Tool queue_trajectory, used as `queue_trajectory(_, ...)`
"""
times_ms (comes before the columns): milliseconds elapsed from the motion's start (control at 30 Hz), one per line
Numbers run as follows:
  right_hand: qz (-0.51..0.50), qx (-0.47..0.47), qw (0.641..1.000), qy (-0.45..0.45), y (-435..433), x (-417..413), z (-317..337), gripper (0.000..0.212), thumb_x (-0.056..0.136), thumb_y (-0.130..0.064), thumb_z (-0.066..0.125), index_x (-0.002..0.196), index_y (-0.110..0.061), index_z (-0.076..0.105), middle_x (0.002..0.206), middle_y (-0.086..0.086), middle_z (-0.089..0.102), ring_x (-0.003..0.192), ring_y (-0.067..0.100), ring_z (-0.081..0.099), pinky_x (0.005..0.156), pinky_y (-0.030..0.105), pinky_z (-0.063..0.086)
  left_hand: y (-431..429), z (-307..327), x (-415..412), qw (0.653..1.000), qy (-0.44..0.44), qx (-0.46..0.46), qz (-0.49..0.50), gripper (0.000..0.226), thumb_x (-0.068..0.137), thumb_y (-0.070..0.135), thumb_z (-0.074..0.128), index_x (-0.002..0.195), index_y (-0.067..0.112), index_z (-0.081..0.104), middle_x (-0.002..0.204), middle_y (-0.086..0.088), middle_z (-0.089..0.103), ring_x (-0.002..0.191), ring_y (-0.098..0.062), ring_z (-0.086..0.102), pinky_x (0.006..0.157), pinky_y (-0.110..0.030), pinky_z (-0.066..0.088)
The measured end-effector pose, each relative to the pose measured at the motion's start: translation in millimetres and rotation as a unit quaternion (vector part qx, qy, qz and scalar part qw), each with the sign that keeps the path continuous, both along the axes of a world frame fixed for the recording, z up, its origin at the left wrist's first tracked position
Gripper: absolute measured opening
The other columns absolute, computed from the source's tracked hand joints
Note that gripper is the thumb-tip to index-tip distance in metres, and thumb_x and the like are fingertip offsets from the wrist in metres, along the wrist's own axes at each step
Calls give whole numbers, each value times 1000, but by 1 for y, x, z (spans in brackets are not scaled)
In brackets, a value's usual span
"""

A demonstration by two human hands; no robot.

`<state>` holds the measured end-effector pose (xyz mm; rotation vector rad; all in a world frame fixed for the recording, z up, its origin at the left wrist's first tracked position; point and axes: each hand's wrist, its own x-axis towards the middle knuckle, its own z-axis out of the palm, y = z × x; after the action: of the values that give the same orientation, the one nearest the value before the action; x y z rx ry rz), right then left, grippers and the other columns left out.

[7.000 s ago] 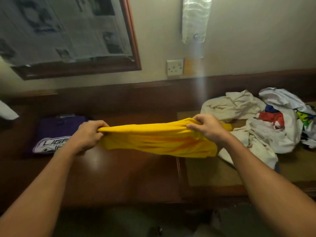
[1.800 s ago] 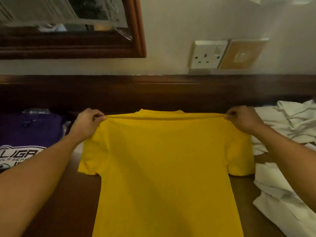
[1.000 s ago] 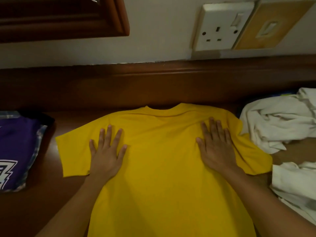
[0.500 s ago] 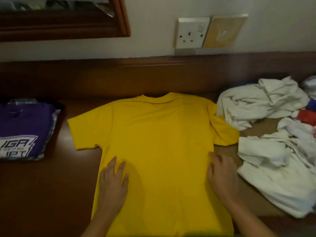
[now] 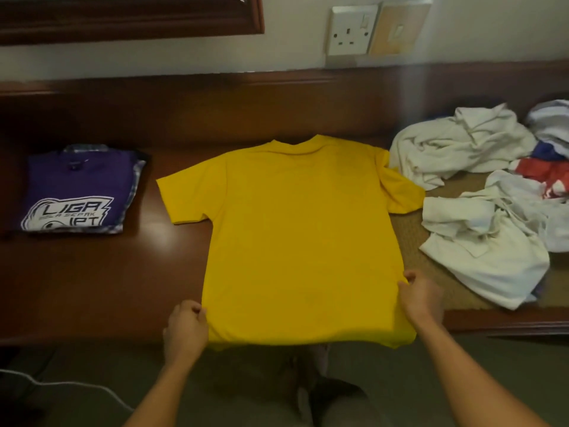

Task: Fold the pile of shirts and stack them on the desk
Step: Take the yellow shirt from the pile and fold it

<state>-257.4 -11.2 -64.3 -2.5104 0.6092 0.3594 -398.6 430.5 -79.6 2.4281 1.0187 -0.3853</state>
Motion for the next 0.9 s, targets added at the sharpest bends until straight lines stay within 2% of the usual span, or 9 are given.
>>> queue_trajectory(67, 14, -2, 1000, 17, 0, -7, 3, 24, 98, -18, 65, 120, -10, 64, 119, 18, 64, 106, 37, 60, 76, 37, 41, 2, 7, 1, 999, 11, -9, -32, 18, 100, 27, 59, 117, 19, 59, 114, -4, 59, 106, -26, 58, 94, -48, 46)
queue_trajectory(133, 35, -1, 999, 6, 2, -11, 15, 6, 97, -17, 64, 103, -15, 63, 108, 18, 65, 87, 30, 55, 70, 35, 37, 6, 17, 4, 998, 8, -14, -56, 28, 100, 29, 59, 126, 19, 56, 121, -4, 56, 114, -26, 55, 99, -47, 43)
queue_trajectory(200, 67, 4, 998, -15, 5, -14, 28, 3, 97, -17, 63, 98, -15, 61, 101, 16, 65, 80, 23, 49, 67, 35, 35, 8, 26, 6, 996, -8, -13, -85, 33, 100, 32, 59, 130, 21, 54, 124, -3, 54, 118, -24, 53, 102, -47, 41)
queue_trajectory(267, 92, 18, 995, -42, 9, -17, 43, 18, 99, -18, 62, 114, -10, 65, 108, 15, 66, 87, 24, 53, 73, 35, 38, 8, 34, 7, 993, -32, -21, -114, 32, 100, 33, 59, 130, 21, 54, 124, -2, 53, 118, -24, 53, 102, -49, 40)
queue_trajectory(333, 99, 41, 992, -72, 12, -18, 57, 34, 99, -17, 63, 131, -7, 61, 123, 16, 64, 106, 32, 58, 82, 37, 42, 5, 39, 11, 988, -54, -36, -138, 33, 101, 31, 58, 132, 21, 53, 127, -3, 52, 119, -27, 52, 102, -52, 40)
queue_trajectory(433, 101, 30, 990, -91, 4, -9, 71, 49, 99, -22, 64, 144, -9, 52, 142, 15, 57, 129, 35, 52, 101, 45, 44, -6, 44, 25, 981, -82, -56, -169, 35, 101, 27, 60, 135, 22, 55, 134, -4, 52, 125, -30, 52, 104, -55, 40)
queue_trajectory(600, 105, 4, 987, -118, -28, 13, 92, 53, 95, -27, 65, 145, -15, 52, 140, 14, 58, 127, 36, 52, 101, 49, 46, -39, 52, 65, 954, -144, -82, -249, 41, 101, 26, 59, 142, 22, 51, 147, -4, 49, 137, -27, 45, 109, -54, 39)
queue_trajectory(733, 133, -27, 983, -127, -61, 38, 103, 56, 96, -28, 65, 148, -19, 47, 144, 12, 54, 131, 35, 48, 104, 50, 43, -73, 55, 113, 937, -163, -77, -300, 48, 102, 29, 59, 148, 25, 47, 158, -7, 39, 149, -25, 30, 116, -53, 33)
queue_trajectory(900, 164, -51, 975, -140, -98, 88, 108, 60, 96, -31, 65, 151, -25, 43, 150, 9, 49, 137, 31, 42, 110, 50, 38, -130, 65, 182, 922, -174, -61, -341, 52, 101, 34, 59, 150, 29, 44, 162, -5, 33, 150, -25, 28, 117, -53, 33)
